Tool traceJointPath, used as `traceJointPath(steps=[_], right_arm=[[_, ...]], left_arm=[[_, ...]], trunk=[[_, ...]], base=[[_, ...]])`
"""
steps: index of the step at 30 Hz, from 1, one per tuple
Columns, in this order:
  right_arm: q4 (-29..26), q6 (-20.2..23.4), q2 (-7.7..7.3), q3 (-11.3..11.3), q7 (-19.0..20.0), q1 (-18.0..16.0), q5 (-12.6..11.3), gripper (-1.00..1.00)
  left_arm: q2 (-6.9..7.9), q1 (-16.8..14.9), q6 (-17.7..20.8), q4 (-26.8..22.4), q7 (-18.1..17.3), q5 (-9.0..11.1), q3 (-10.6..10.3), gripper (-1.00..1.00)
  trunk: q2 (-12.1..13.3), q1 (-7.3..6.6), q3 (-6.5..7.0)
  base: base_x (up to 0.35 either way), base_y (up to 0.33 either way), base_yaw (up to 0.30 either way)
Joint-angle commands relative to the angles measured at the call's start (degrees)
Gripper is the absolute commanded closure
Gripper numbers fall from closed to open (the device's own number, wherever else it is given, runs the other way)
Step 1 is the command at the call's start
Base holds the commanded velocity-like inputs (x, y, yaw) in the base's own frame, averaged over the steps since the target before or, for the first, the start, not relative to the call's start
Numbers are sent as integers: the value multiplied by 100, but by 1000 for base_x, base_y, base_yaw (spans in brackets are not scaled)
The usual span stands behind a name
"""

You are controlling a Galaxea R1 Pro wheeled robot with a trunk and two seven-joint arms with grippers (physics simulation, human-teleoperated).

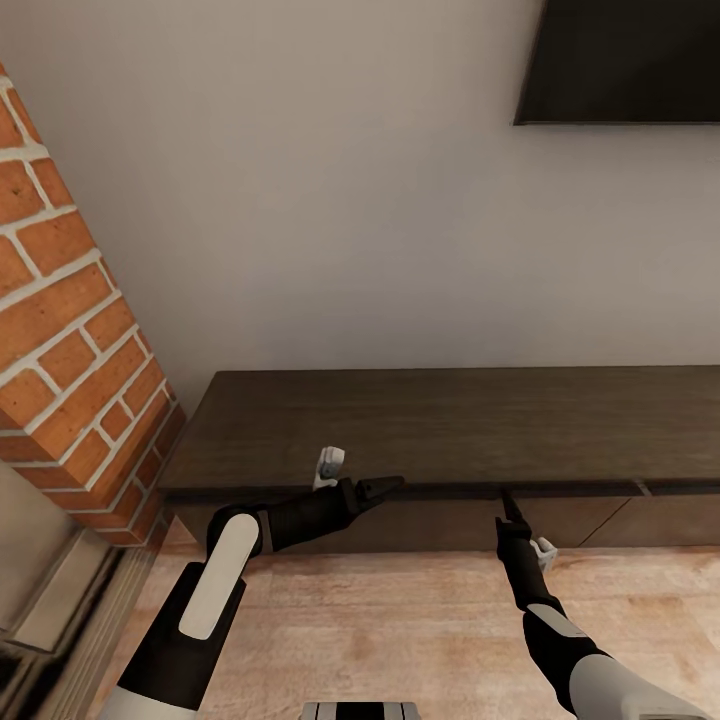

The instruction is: Place each of the two pumpkins and all three candles from the living room inside a cabinet in the living room (use any cabinet), then make sure every cabinet is closed, and position the cauldron so it is next to a table in the living room.

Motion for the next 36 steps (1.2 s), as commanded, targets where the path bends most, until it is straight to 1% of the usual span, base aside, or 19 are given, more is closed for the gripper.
traceJointPath(steps=[1,8,17,29,30,36], right_arm=[[4,-35,-1,4,11,-3,12,-100],[4,-35,-2,4,11,-2,12,-100],[4,-35,-2,4,3,-2,12,-100],[4,-35,-2,6,2,-3,12,-100],[4,-35,-2,8,2,-3,12,100],[4,-35,-2,12,-6,-2,12,100]], left_arm=[[-3,-3,19,0,-39,-36,6,-100],[-3,-3,19,6,-39,-36,6,-100],[-3,-3,19,4,-36,-36,6,-100],[-3,-3,12,9,-25,-36,6,-100],[-3,-3,12,9,-24,-36,6,-100],[-3,-3,10,9,-22,-36,6,-100]], trunk=[[-2,-1,-4],[-2,-1,-4],[-2,-1,-4],[-2,-1,-4],[-2,-1,-4],[-2,-1,-4]], base=[[0,0,0],[1,0,0],[69,0,0],[3,0,0],[0,0,0],[0,0,0]])
